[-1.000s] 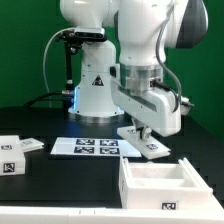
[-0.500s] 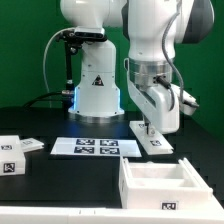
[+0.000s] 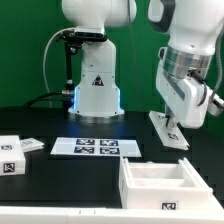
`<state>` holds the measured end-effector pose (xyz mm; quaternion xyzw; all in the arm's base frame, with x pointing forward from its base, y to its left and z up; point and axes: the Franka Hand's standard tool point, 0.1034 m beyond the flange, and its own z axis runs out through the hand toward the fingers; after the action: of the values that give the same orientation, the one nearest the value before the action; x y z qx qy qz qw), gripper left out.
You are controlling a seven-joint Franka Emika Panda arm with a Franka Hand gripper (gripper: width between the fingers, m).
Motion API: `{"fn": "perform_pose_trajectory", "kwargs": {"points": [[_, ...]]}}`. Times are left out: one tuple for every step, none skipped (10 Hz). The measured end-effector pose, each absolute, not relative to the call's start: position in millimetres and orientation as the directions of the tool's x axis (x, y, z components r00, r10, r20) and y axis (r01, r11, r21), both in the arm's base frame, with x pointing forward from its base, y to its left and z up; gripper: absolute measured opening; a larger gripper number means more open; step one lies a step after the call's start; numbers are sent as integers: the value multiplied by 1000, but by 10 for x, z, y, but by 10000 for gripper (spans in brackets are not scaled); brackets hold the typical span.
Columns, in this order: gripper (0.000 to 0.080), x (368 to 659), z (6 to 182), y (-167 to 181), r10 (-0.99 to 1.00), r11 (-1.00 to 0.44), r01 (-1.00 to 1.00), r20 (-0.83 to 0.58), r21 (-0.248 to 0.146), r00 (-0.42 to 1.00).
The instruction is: Assemble cabinet
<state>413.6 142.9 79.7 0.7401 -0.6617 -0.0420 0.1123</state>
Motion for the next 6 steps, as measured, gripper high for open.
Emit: {"fn": "perform_pose_trajectory", "kwargs": {"points": [[64, 4119, 783, 1457, -988, -106, -969, 88, 225, 129], [64, 4132, 786, 1447, -989, -99, -971, 82, 219, 120], [64, 4203, 811, 1381, -992, -81, -979, 77, 186, 97], [64, 4254, 857, 1291, -994, -77, -986, 68, 150, 88], [64, 4270, 921, 1214, -991, -111, -983, 57, 149, 121], [64, 4281, 959, 1196, -992, -110, -984, 51, 141, 118]]}}
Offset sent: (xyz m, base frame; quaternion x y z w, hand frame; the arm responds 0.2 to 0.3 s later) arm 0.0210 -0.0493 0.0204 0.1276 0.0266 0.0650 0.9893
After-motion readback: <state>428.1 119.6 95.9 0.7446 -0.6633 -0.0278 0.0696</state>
